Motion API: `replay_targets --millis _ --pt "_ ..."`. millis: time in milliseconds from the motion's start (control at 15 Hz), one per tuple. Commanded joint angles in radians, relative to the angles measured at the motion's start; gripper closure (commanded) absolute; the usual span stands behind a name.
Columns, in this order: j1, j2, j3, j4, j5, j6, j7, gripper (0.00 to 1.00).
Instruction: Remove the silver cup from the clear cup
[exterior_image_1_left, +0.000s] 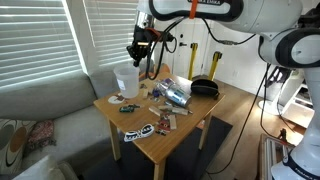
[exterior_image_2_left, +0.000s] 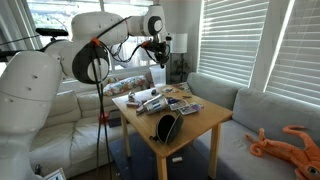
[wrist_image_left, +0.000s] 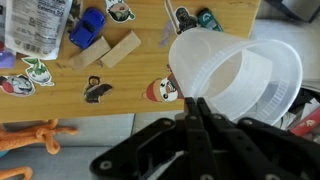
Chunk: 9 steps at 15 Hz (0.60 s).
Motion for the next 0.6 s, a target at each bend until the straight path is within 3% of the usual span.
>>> replay_targets --millis 0,133,333,533 --pt "-0.070 0.039 0.048 0.063 0.162 -0.042 -0.007 0.99" --pt "-0.085 0.055 0.054 0.068 0.230 -0.056 0.041 0.99" --pt "-0.041 0.058 -0.015 0.054 0.147 -0.021 0.222 0.99" --pt "-0.011 0.063 -0.054 0.059 0.087 -0.011 0.323 0.99"
